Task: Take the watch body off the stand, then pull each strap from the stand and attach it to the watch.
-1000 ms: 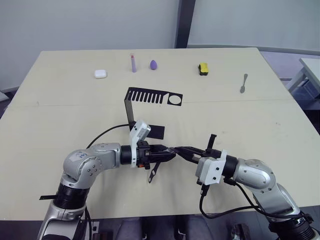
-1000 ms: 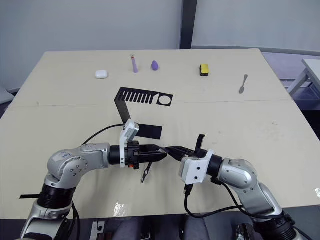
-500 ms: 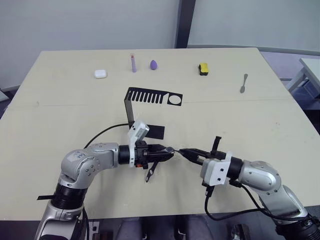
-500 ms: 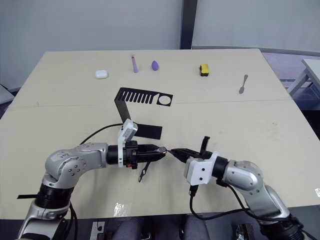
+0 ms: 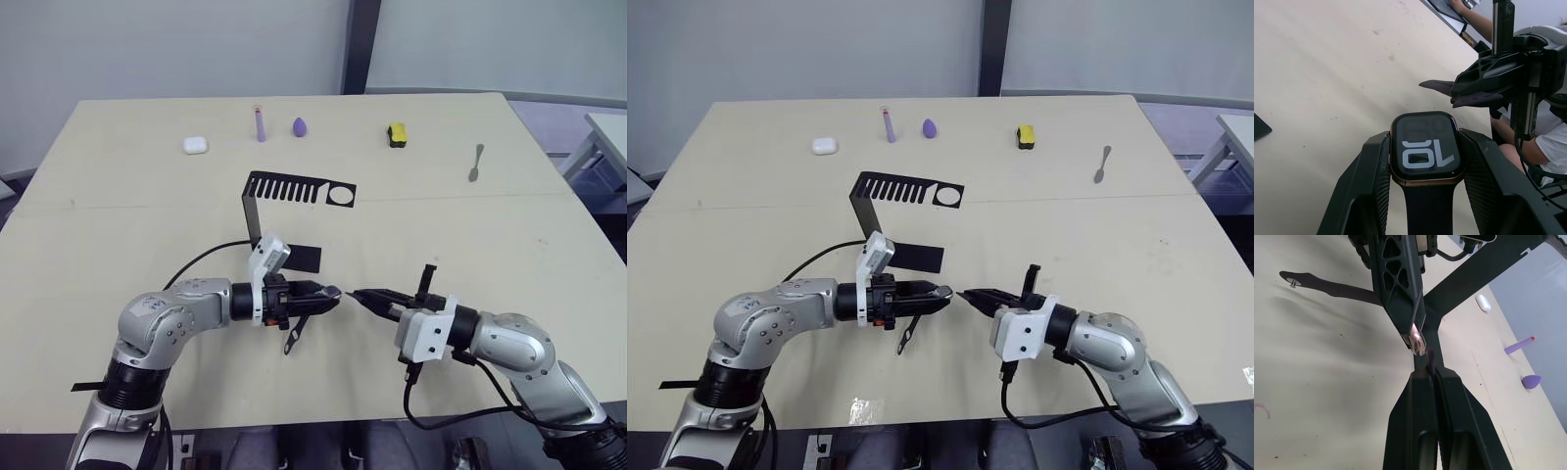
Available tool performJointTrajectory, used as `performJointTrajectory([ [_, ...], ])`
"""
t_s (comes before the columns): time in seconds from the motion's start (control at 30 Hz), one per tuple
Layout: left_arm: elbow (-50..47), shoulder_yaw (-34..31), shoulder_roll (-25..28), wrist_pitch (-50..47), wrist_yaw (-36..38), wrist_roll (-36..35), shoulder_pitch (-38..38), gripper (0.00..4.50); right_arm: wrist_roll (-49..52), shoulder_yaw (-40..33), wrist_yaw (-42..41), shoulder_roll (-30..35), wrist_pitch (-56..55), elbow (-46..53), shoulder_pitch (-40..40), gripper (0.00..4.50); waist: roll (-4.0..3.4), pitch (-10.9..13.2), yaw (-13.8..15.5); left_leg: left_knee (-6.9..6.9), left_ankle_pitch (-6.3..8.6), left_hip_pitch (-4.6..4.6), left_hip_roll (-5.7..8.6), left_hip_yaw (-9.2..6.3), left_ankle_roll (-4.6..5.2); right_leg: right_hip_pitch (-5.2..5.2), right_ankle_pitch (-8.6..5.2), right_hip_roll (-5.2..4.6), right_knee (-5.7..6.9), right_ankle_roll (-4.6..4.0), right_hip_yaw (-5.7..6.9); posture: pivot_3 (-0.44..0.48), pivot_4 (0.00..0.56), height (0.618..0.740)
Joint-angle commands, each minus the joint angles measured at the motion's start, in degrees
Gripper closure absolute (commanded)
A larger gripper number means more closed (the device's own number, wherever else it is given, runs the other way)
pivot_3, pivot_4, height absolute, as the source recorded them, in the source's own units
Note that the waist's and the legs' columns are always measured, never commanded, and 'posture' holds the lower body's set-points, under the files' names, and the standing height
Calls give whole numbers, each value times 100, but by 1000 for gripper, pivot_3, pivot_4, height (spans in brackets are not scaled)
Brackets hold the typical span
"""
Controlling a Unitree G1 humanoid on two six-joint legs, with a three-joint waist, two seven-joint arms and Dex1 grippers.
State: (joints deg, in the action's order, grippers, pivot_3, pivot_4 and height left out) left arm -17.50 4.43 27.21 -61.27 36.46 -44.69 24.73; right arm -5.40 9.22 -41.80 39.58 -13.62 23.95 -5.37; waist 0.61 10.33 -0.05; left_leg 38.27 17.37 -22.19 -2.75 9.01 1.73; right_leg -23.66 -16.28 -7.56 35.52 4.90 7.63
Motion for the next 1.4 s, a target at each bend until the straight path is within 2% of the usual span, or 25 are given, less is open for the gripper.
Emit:
performJointTrajectory([
  [0.03,-119,-55,-4,83,67,-22,15,2893,60,74,-32,-77,-70,77,-27,4500,0,0,-1,0,0,0,0,0,0,0,0,0,0,0,0,0,150,740],
  [1.4,-152,-7,-9,80,78,-17,-27,2893,-70,-47,189,-136,-370,-108,22,4500,0,0,-1,1,0,0,0,0,0,0,0,0,0,0,0,0,150,740],
])
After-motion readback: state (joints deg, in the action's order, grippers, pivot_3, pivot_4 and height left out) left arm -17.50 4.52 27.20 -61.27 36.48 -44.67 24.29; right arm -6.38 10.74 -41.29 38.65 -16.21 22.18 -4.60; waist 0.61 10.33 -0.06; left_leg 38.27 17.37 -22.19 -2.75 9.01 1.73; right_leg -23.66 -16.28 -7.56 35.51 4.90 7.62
